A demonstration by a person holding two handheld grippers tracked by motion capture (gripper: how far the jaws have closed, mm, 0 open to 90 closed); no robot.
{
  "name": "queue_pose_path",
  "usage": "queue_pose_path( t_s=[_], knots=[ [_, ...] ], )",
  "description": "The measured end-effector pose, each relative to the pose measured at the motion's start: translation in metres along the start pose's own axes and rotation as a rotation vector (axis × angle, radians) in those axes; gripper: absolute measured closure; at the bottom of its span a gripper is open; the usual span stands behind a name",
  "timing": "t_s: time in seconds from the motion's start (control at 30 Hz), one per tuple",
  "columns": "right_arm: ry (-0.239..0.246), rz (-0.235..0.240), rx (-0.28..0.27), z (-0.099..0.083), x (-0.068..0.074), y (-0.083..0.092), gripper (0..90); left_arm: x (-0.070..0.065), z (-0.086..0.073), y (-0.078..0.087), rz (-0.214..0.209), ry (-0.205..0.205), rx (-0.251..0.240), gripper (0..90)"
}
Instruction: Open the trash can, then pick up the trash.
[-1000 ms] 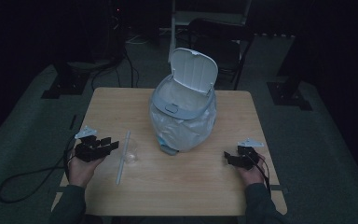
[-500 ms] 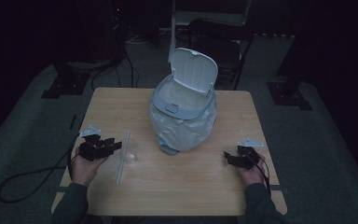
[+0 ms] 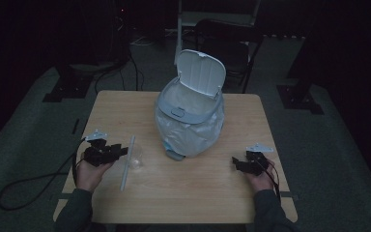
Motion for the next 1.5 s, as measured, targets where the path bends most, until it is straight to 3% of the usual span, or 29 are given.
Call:
queue_pose_path(
  t_s=[0.43,1.0,1.5],
  knots=[
    [-0.001,0.000,0.001,0.000,0.000,0.000,26.9,-0.002,0.004,-0.002,-0.005,-0.005,0.004,62.6],
    [-0.002,-0.001,0.002,0.000,0.000,0.000,26.7,-0.003,-0.003,0.002,-0.004,-0.027,0.019,80.9],
    [-0.003,-0.001,0.002,0.000,0.000,0.000,26.7,-0.008,-0.020,-0.001,-0.012,-0.063,0.088,83.2]
  ],
)
Point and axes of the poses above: each handheld gripper's, and its own axes: y roughly backward along the jaws, z roughly out of its top, x roughly to its left, the point moved 4 cm from there along -y, roughly forward along the jaws, and after that the axes turned 4 degrees about -y, right-handed, at the moved point
